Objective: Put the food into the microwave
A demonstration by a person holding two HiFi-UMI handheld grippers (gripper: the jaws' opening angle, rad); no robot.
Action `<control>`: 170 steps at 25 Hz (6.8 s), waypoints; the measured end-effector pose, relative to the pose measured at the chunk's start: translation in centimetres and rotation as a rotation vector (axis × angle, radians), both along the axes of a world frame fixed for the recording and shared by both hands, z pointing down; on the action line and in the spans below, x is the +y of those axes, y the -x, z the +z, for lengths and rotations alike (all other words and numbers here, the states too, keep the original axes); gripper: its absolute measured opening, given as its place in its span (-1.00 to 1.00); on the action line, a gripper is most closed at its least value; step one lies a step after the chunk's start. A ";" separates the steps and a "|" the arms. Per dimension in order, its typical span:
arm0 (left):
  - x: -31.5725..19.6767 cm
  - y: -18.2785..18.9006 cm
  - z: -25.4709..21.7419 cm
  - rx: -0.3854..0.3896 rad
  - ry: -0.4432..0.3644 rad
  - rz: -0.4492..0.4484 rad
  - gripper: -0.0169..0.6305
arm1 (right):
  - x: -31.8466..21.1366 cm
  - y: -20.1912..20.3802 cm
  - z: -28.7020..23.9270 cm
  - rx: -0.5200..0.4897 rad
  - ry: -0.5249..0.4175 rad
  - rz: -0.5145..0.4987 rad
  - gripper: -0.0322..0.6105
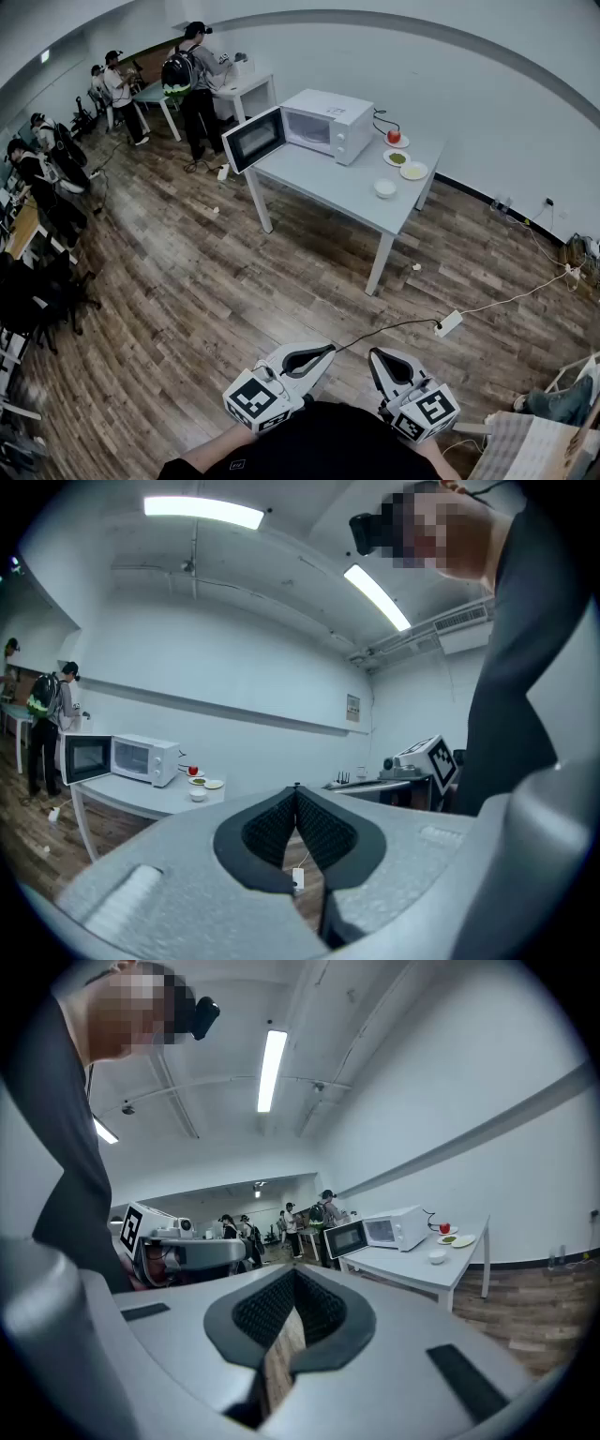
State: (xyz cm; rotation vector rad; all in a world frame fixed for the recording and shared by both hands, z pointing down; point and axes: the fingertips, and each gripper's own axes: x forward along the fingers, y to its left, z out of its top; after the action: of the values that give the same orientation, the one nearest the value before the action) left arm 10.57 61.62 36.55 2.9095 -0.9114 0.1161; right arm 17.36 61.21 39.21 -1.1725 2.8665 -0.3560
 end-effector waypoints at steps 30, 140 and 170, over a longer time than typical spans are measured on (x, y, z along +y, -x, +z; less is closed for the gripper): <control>-4.2 -3.3 2.2 0.036 0.069 -0.023 -0.92 | -3.5 -5.4 2.2 -0.043 0.062 0.055 -0.86; -79.3 0.3 16.8 -0.072 0.320 0.273 -0.92 | -72.2 -9.0 27.5 0.880 0.585 0.203 -0.84; -76.9 0.7 18.6 -0.081 0.344 0.271 -0.92 | -73.3 -9.8 30.9 1.422 0.390 0.196 -0.68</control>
State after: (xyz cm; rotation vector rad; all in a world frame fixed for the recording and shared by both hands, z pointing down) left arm 9.91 -15.28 55.11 2.6986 -0.4454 0.3715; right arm 27.17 -12.14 70.10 -2.5774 3.7353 -0.0165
